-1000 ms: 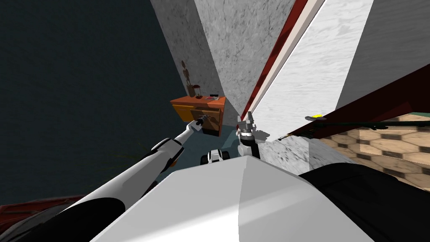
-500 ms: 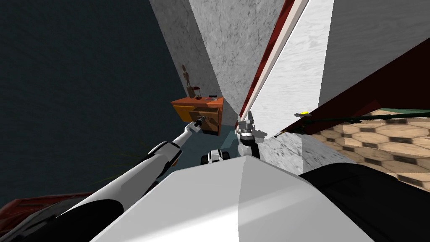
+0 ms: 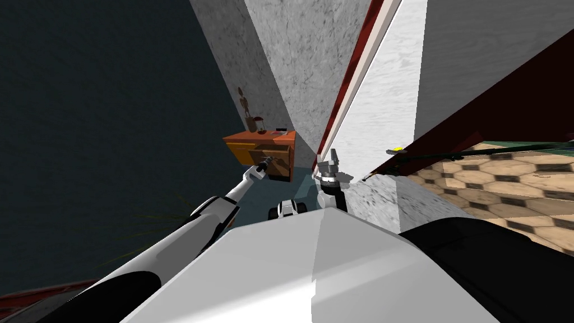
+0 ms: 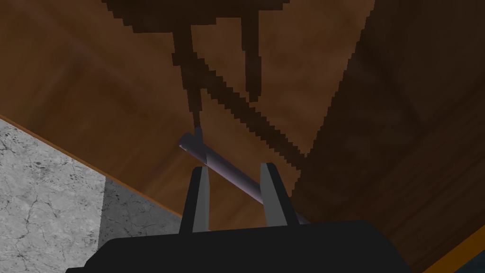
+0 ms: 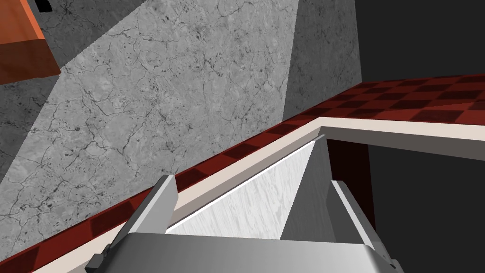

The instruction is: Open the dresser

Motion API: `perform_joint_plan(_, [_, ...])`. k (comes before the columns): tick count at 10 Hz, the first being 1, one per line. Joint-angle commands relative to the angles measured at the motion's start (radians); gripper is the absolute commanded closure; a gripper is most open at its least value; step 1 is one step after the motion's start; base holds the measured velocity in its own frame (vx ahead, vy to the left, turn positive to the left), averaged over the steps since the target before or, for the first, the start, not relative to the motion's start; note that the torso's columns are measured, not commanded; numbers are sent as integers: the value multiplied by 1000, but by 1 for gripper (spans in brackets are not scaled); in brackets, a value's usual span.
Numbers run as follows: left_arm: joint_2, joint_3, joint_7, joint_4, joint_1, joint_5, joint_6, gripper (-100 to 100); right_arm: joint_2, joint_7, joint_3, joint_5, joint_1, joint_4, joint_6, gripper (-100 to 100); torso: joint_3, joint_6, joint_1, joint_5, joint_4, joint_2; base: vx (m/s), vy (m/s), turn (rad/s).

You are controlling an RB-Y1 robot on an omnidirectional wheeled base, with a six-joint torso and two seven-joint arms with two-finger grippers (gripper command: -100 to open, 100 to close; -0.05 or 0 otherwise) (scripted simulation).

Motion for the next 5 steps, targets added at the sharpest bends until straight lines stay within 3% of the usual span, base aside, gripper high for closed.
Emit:
perform_joint_plan(1, [-15,1,-4,-74,77,-11,7,100,0,0,0,0,0,0,0,0,-1,2,0,1,-3,-1,0,7,23])
perform_joint_plan(2, [-2,11,3,-57,27,-3,25,-100,0,0,0,0,0,0,0,0,-2,4,-1,1,-5,-3,-24,28,12])
perform_joint_plan(5, [21,-6,19,-92,-13,26,83,-100,0,0,0,0,0,0,0,0,3,-8,8,1,7,4,-17,32,-5])
